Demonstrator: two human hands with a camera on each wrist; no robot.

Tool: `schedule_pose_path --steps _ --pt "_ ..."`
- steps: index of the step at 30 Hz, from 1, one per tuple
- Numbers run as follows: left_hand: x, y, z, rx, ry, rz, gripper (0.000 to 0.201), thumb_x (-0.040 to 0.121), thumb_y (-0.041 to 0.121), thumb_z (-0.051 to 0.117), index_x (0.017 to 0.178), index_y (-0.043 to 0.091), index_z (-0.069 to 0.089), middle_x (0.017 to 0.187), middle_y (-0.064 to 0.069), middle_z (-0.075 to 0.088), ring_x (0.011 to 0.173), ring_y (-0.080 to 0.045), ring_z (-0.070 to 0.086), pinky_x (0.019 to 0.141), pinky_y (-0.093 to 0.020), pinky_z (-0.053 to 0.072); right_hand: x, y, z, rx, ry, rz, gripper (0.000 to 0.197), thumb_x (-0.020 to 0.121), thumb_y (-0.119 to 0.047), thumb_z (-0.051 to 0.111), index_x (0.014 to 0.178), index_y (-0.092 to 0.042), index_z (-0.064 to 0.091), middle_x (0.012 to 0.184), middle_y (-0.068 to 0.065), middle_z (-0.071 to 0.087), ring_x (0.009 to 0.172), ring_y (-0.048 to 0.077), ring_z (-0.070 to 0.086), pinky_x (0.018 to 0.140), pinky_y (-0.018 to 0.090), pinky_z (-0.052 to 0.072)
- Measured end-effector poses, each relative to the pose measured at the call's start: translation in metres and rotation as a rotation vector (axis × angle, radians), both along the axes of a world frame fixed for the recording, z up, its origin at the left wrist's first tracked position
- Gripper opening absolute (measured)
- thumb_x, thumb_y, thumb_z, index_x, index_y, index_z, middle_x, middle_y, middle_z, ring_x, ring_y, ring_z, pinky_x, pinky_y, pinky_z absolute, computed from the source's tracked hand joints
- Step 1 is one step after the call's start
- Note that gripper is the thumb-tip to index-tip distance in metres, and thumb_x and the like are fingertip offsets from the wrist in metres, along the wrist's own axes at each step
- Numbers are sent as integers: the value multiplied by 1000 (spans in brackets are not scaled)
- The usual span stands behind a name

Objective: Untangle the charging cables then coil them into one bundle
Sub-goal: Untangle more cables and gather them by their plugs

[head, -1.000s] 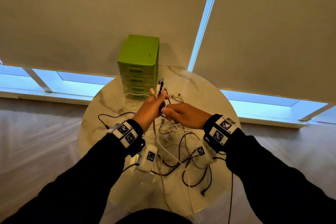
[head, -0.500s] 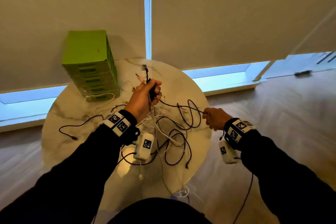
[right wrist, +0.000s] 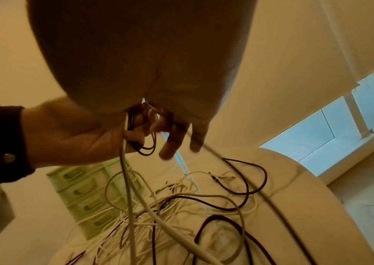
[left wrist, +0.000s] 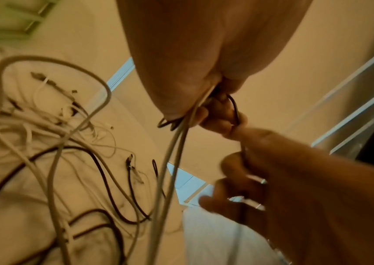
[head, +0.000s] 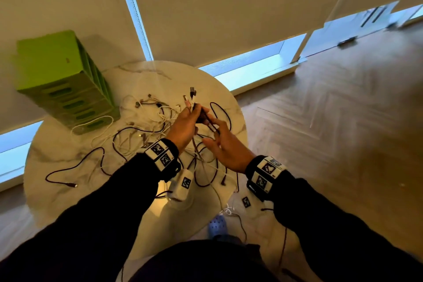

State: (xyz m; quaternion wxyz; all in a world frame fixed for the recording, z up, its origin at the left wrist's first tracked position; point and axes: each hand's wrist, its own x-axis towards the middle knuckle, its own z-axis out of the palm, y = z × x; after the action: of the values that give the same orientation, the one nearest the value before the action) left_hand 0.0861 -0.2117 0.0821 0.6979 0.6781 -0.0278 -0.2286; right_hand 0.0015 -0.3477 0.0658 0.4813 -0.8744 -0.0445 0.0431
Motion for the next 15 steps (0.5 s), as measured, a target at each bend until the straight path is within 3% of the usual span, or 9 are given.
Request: schedule_pose_path --steps 2,4,7,9,10,12,14,15 --pt "4 6 -3 -10 -8 68 35 109 35 36 97 16 63 80 6 73 71 -4 63 52 -18 36 0 -7 2 -60 -22 -164 33 106 -38 38 131 -16 38 81 -14 48 62 0 50 65 24 38" --pt "10 15 -7 -93 17 125 35 109 34 36 95 15 62 77 5 72 68 -6 63 54 -19 37 0 -30 -6 -185 -18 -271 30 107 -41 28 113 -16 44 75 -3 55 61 11 52 62 30 40" --pt "14 26 -6 -234 64 160 36 109 29 35 94 9 60 70 1 69 63 -10 63 59 -22 46 1 -75 -31 -504 208 -330 32 107 -39 29 105 -15 50 93 13 65 81 31 61 70 35 44" --pt "13 30 -2 -286 78 141 35 109 26 35 96 6 60 71 -1 71 65 -13 67 63 -22 52 -2 -85 -36 -691 484 -294 31 102 -39 35 113 -20 57 118 14 62 103 32 59 88 41 47" --pt "11 29 -1 -306 85 117 35 109 25 35 97 5 60 73 -2 72 69 -14 70 65 -21 54 -2 -84 -37 -740 540 -260 32 99 -40 39 121 -23 57 128 13 58 114 33 55 98 44 45" --pt "7 28 1 -348 92 58 35 109 25 34 100 5 60 80 -4 75 79 -17 73 71 -22 57 0 -67 -33 -724 391 -146 46 95 -40 50 139 -26 46 147 9 44 133 31 42 112 44 33" --pt "4 25 4 -381 92 17 34 109 25 33 102 5 60 84 -7 75 88 -20 73 77 -25 58 5 -37 -21 -525 187 6 62 94 -37 58 150 -24 35 157 6 33 143 26 30 116 41 23" --pt "3 24 5 -385 87 4 34 109 25 34 104 4 60 85 -8 75 89 -21 73 79 -25 58 8 -21 -14 -403 159 67 66 94 -36 61 152 -23 31 156 6 35 143 25 31 116 40 25"
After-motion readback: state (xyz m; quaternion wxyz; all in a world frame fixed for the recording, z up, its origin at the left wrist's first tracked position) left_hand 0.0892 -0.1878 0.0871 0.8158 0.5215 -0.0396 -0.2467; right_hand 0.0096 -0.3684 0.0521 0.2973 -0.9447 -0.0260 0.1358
